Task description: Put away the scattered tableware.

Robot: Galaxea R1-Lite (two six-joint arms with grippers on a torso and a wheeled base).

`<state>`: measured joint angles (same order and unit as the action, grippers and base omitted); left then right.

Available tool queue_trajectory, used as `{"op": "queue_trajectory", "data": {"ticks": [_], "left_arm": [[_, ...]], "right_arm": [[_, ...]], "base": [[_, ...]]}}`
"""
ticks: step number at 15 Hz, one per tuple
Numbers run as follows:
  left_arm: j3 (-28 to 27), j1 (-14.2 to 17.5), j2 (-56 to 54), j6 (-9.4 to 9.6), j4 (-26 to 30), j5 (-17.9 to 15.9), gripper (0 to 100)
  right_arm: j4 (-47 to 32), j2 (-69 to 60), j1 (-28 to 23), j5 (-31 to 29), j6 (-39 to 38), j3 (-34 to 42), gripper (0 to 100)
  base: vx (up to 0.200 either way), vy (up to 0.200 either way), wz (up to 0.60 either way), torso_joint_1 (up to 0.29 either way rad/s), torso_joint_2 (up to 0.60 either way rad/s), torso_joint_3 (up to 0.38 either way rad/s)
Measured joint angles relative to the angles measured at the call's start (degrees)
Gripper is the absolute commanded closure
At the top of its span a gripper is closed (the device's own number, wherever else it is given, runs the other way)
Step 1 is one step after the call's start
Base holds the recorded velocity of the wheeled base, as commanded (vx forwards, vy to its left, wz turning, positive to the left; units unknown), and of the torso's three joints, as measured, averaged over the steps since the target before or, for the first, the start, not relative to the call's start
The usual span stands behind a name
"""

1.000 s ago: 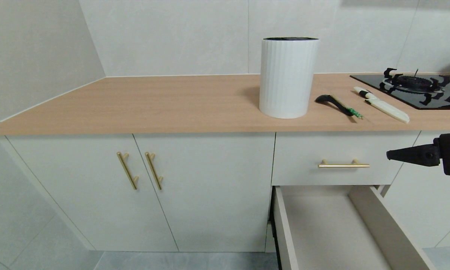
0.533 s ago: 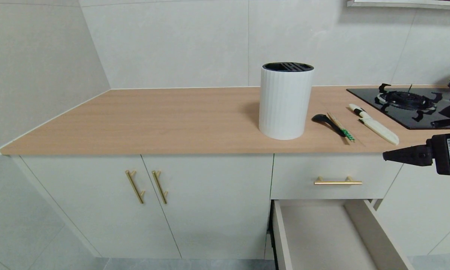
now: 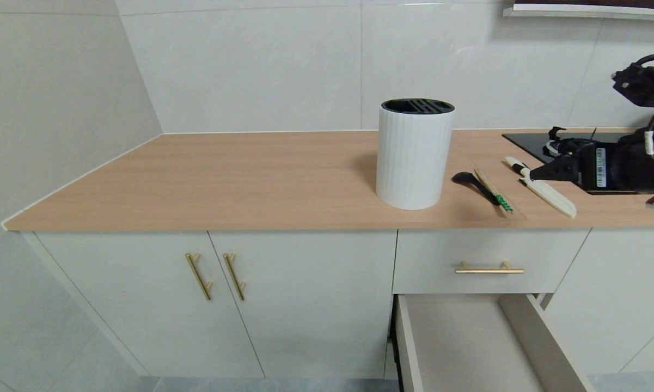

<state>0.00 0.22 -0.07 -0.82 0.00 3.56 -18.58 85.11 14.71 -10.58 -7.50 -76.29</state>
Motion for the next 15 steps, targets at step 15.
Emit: {"op": "queue_trajectory", "data": {"ticks": [15], "left_arm": [[0.0,0.0,0.0,0.00,0.0,0.0,0]], "right_arm": [[8.0,22.7,-2.7,-2.0,0.7,-6.4,0]], "base": [[0.000,0.000,0.00,0.000,0.00,0.000]]}}
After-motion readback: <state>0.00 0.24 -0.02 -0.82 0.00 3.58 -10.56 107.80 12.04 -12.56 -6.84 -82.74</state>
